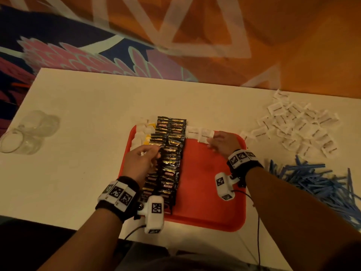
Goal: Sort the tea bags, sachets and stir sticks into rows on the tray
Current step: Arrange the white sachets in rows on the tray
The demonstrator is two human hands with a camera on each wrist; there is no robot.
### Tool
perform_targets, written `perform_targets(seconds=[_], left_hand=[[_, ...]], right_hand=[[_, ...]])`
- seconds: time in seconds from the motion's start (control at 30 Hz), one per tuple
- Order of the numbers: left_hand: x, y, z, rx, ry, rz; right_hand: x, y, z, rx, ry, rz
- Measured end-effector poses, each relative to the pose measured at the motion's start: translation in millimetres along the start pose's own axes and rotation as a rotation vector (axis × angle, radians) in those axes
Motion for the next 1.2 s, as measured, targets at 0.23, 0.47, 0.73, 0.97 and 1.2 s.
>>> perform_targets(seconds=[0.23, 0.47, 0.73, 0.97, 1.2], left_hand=[[6.5, 6.7, 8.3, 0.007, -0.022, 0.021], [8.6, 8.8, 6.3, 0.033, -0.025, 0.024], [9.1, 14.6, -4.6, -0.062, 0.048, 0.075], [-1.7, 16.5, -39.3, -0.396, 0.312, 0.275], [-13.8, 5.4, -69.2, -0.558, 0.411, 0.280]], right_hand=[[18.1, -15.2, 8.8, -0.078, -0.147, -0.055], [18.9, -11.6, 15.4, -0.278, -0.240, -0.104], [12.3, -17.3, 18.6, -0.234, -0.296, -0.159], [-7.2, -0.8, 29.8, -0.309, -0.249, -0.075], [-44.4, 47.0, 2.3, -0.110, -0.098, 0.137]])
Point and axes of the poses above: each hand's wrist, its own x-axis towards the middle knuckle, its own z-axis out of the back of the hand, y = z × x, the point moved 9 cm from there along x, towards the middle knuckle, and after that the axes turned 11 degrees about z, right-handed, at the moved point
